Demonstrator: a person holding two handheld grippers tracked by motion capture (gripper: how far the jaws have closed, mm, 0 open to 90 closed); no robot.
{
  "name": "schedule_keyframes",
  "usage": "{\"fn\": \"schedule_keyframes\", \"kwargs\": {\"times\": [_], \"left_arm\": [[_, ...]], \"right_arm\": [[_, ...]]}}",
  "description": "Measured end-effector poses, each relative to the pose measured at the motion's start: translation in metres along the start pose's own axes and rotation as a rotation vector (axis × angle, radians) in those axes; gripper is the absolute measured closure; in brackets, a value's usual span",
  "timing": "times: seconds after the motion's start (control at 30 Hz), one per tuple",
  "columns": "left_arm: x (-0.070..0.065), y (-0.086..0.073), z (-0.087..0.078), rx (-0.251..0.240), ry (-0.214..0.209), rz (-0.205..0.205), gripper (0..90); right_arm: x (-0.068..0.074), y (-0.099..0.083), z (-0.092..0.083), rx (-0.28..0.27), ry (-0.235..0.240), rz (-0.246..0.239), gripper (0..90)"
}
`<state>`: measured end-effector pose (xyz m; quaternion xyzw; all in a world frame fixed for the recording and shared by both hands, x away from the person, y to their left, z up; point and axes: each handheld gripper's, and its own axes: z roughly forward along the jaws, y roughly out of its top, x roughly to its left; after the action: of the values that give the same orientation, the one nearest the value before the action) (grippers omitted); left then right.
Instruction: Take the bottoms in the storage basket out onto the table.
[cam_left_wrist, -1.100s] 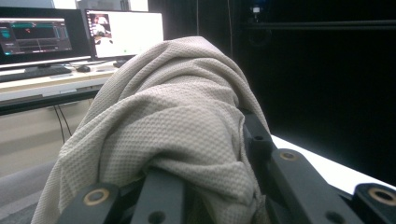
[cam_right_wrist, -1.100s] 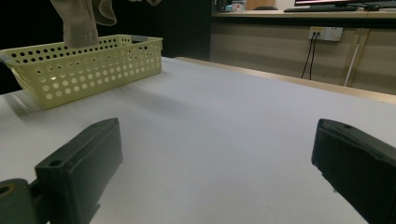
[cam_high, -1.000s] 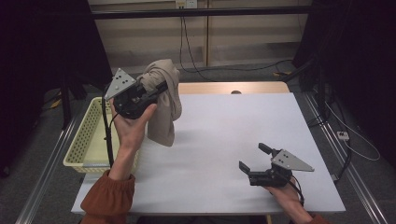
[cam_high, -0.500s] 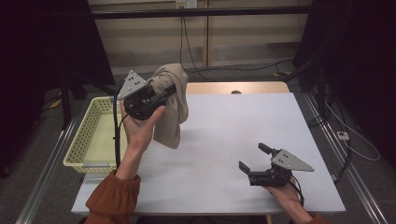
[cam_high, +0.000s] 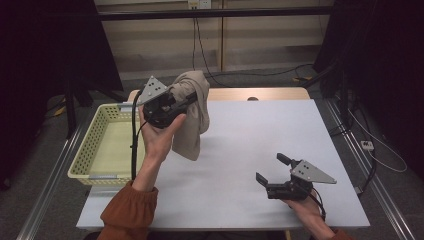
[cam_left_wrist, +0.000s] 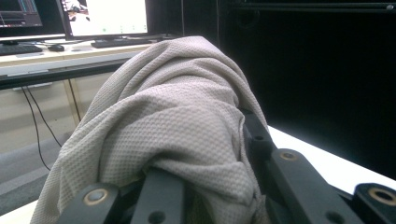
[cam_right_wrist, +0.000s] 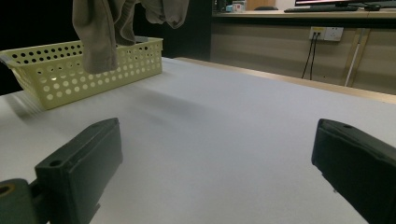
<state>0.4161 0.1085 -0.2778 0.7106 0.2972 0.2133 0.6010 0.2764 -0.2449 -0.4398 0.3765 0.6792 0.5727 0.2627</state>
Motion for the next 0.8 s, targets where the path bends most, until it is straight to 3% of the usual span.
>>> {"fn": "schedule_keyframes", "kwargs": {"times": [0.43, 0.6, 0.8], "left_arm": [[-0.008, -0.006, 0.019, 0.023, -0.024, -0.018, 74.9], [-0.009, -0.011, 0.026, 0.039, -0.025, -0.006, 74.8], [-0.008, -0.016, 0.034, 0.061, -0.018, -0.023, 74.8]], "right_arm": [[0.0, 0.0, 0.0, 0.0, 0.001, 0.0, 2.0], [0.0, 0.0, 0.0, -0.001, 0.002, 0.001, 2.0], [0.0, 0.0, 0.0, 0.0, 0.003, 0.0, 2.0]]}}
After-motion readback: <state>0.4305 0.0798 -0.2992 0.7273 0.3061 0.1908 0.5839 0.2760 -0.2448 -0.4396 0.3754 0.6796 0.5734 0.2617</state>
